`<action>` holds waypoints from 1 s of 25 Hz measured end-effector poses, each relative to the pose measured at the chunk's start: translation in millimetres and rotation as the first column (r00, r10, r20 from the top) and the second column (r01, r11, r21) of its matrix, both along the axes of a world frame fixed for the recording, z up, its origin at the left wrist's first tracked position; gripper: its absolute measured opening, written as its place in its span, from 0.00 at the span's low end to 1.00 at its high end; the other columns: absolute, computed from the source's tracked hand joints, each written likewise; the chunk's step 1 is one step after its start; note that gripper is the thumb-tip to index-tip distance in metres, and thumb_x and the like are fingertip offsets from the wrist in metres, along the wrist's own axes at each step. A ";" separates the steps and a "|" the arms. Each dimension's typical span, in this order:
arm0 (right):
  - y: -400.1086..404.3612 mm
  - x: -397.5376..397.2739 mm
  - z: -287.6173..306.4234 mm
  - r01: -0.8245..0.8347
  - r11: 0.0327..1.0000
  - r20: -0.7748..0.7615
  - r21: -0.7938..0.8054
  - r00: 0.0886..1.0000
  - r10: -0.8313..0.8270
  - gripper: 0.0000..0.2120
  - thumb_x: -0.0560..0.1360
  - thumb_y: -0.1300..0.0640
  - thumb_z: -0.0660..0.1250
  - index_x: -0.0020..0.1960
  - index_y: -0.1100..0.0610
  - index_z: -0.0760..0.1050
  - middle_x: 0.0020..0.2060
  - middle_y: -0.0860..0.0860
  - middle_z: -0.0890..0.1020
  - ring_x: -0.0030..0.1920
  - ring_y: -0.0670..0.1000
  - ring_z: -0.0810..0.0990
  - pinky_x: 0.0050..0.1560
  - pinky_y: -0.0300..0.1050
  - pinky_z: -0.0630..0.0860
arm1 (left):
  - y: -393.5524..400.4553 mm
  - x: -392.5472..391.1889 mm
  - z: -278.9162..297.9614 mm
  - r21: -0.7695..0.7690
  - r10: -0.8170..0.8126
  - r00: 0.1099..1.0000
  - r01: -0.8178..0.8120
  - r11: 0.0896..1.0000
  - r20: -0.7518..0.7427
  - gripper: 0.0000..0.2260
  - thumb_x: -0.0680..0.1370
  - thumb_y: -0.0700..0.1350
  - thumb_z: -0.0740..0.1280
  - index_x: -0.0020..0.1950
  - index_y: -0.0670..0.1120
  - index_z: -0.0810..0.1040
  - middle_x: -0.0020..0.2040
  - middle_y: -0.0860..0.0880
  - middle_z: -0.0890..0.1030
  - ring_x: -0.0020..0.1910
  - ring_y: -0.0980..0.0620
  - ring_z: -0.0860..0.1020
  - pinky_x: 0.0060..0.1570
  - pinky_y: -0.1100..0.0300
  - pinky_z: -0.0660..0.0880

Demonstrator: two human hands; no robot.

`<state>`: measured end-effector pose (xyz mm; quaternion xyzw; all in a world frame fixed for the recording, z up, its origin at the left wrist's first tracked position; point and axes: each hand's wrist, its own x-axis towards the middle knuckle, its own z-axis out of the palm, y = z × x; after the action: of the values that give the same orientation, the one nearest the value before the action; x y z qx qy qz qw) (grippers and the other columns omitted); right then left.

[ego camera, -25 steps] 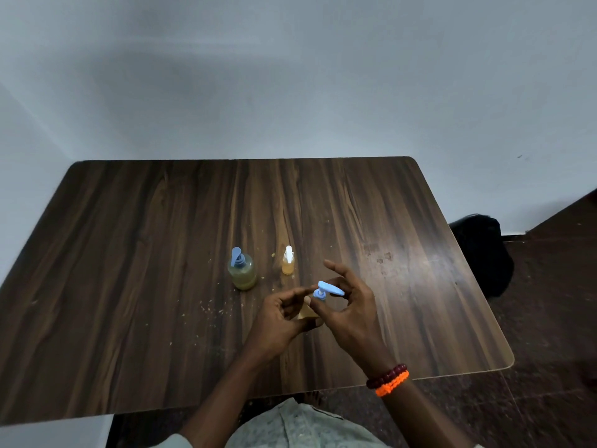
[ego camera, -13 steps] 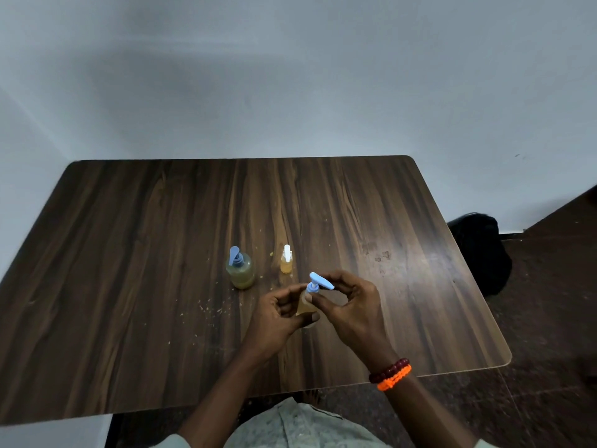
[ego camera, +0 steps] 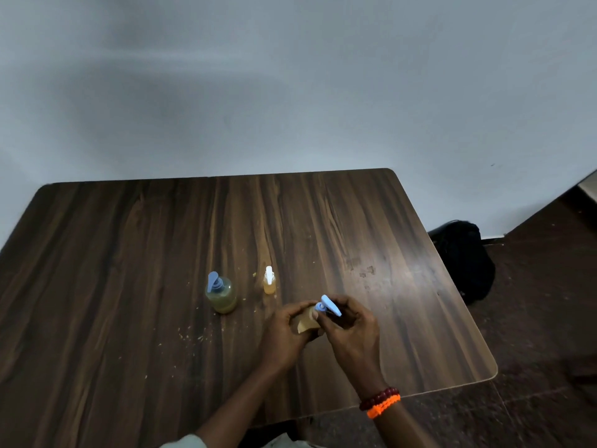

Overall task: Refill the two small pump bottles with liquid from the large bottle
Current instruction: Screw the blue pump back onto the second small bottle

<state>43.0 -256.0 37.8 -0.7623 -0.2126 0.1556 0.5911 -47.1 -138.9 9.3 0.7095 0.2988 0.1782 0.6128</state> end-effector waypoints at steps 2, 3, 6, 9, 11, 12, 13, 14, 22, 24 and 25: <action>-1.4 18.4 -4.2 -0.009 1.000 -0.042 -0.006 0.999 0.008 0.14 0.72 0.64 0.80 0.57 0.55 0.86 0.48 0.48 0.89 0.51 0.47 0.88 0.54 0.48 0.86 | 7.6 20.3 -4.9 0.109 -0.059 0.997 0.065 0.992 -0.055 0.24 0.70 0.42 0.81 0.61 0.64 0.83 0.55 0.58 0.84 0.55 0.64 0.82 0.56 0.68 0.79; -0.3 28.2 -7.2 -0.026 0.999 -0.057 -0.022 0.998 0.025 0.15 0.73 0.62 0.80 0.58 0.55 0.86 0.49 0.48 0.89 0.52 0.47 0.88 0.54 0.47 0.86 | 11.9 30.6 -7.9 0.116 -0.081 0.994 0.090 0.989 -0.075 0.24 0.71 0.42 0.80 0.63 0.62 0.82 0.56 0.58 0.84 0.54 0.65 0.82 0.55 0.73 0.77; 11.6 57.0 -19.7 -0.057 0.992 -0.069 -0.116 0.996 0.049 0.17 0.73 0.53 0.80 0.60 0.52 0.86 0.51 0.43 0.89 0.55 0.42 0.87 0.56 0.43 0.84 | 27.0 60.8 -21.5 0.116 -0.081 0.989 0.096 0.989 -0.122 0.23 0.72 0.40 0.80 0.67 0.51 0.83 0.59 0.56 0.85 0.55 0.64 0.82 0.53 0.76 0.76; 28.5 80.2 -33.9 -0.056 0.983 -0.091 -0.175 0.995 0.041 0.13 0.74 0.58 0.79 0.58 0.53 0.87 0.46 0.43 0.90 0.50 0.39 0.87 0.51 0.41 0.84 | 35.4 82.7 -35.3 0.070 -0.038 0.991 0.048 0.996 -0.128 0.22 0.73 0.38 0.79 0.66 0.47 0.84 0.58 0.52 0.88 0.56 0.57 0.86 0.56 0.62 0.83; 40.7 93.8 -43.9 -0.070 0.978 -0.102 -0.195 0.993 0.051 0.11 0.76 0.57 0.77 0.58 0.54 0.87 0.44 0.43 0.89 0.47 0.39 0.87 0.48 0.37 0.83 | 39.3 95.2 -42.8 -0.020 -0.005 0.991 0.002 1.000 -0.130 0.18 0.75 0.35 0.76 0.64 0.43 0.83 0.56 0.48 0.88 0.54 0.51 0.87 0.54 0.53 0.86; 45.1 98.5 -48.3 -0.077 0.975 -0.094 -0.211 0.994 0.058 0.11 0.76 0.55 0.77 0.58 0.54 0.87 0.45 0.44 0.89 0.47 0.39 0.87 0.47 0.36 0.82 | 41.1 99.3 -46.6 -0.033 0.003 0.990 -0.008 0.999 -0.140 0.17 0.75 0.33 0.75 0.64 0.42 0.83 0.55 0.47 0.88 0.52 0.52 0.87 0.55 0.53 0.85; 49.2 103.5 -53.1 -0.079 0.970 -0.086 -0.230 0.994 0.061 0.11 0.76 0.55 0.77 0.59 0.54 0.87 0.46 0.44 0.90 0.48 0.39 0.87 0.48 0.36 0.83 | 43.3 103.7 -51.4 -0.031 0.003 0.989 -0.008 0.999 -0.147 0.18 0.75 0.31 0.74 0.64 0.42 0.83 0.55 0.49 0.87 0.51 0.57 0.86 0.56 0.55 0.85; 52.7 107.7 -58.6 -0.084 0.966 -0.080 -0.245 0.995 0.066 0.11 0.77 0.54 0.77 0.59 0.54 0.87 0.46 0.45 0.90 0.48 0.39 0.87 0.49 0.38 0.83 | 46.3 107.2 -55.2 -0.026 0.000 0.987 -0.004 1.000 -0.161 0.20 0.75 0.30 0.74 0.65 0.42 0.83 0.55 0.49 0.87 0.50 0.62 0.85 0.56 0.59 0.84; 64.4 111.0 -73.9 -0.076 0.960 -0.048 -0.268 0.997 0.065 0.11 0.76 0.57 0.77 0.58 0.54 0.87 0.46 0.42 0.88 0.48 0.35 0.85 0.50 0.29 0.80 | 54.7 114.8 -73.8 -0.026 0.034 0.981 -0.039 0.999 -0.193 0.22 0.74 0.30 0.73 0.66 0.44 0.83 0.59 0.48 0.87 0.60 0.51 0.85 0.62 0.56 0.82; 66.5 107.4 -75.1 -0.075 0.959 -0.040 -0.273 0.997 0.067 0.11 0.75 0.57 0.78 0.58 0.54 0.87 0.47 0.44 0.88 0.49 0.37 0.86 0.51 0.30 0.81 | 53.3 111.0 -72.9 -0.003 0.047 0.981 -0.048 0.999 -0.186 0.21 0.75 0.30 0.72 0.66 0.45 0.83 0.60 0.50 0.86 0.60 0.52 0.84 0.62 0.59 0.81; 67.2 106.3 -76.0 -0.070 0.959 -0.031 -0.276 0.997 0.064 0.12 0.75 0.58 0.78 0.58 0.54 0.87 0.47 0.44 0.89 0.49 0.37 0.86 0.51 0.30 0.80 | 52.4 109.7 -73.8 0.004 0.059 0.982 -0.060 0.998 -0.178 0.21 0.76 0.30 0.71 0.66 0.45 0.83 0.60 0.50 0.86 0.61 0.52 0.84 0.62 0.59 0.81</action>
<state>149.2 -188.8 -38.2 -0.8280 -0.2078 0.2121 0.4757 62.6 -86.4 -64.5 0.7130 0.3734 0.1323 0.5785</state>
